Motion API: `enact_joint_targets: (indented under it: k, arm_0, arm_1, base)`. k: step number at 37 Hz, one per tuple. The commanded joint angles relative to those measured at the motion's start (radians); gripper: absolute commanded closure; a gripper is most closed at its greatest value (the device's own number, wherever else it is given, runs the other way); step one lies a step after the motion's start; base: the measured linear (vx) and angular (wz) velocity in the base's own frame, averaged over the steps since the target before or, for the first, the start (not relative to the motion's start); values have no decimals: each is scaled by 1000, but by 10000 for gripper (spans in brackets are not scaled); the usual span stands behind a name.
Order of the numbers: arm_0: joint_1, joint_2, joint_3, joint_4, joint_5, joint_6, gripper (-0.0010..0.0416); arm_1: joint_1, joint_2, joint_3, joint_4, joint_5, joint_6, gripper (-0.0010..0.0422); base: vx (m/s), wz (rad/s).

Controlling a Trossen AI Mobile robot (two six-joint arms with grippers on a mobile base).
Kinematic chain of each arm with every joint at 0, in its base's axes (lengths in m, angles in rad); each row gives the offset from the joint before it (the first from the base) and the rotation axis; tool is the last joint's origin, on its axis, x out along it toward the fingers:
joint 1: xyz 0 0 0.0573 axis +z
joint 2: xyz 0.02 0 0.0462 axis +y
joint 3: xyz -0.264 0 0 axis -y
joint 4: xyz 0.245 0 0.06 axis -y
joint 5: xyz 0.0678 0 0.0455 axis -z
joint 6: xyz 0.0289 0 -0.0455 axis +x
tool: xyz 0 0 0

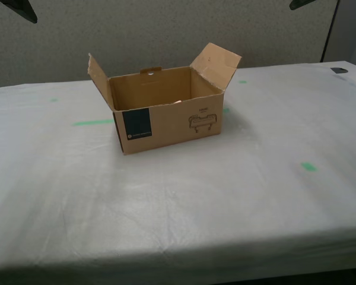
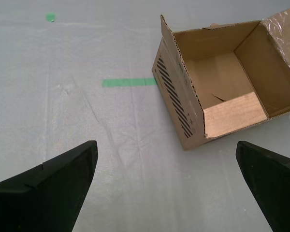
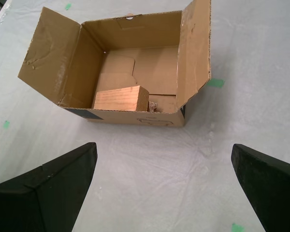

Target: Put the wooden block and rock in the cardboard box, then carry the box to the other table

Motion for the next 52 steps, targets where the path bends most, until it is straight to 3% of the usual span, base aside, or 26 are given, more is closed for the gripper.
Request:
enact_joint_targets:
  k: [1, 52]
  arm_0:
    - [0, 0, 0, 0, 1, 2, 19]
    - [0, 0, 0, 0, 1, 2, 18]
  arm_1:
    - [0, 0, 1, 0, -1, 3, 21]
    - [0, 0, 1, 0, -1, 3, 21]
  base:
    - [0, 0]
    - [0, 0]
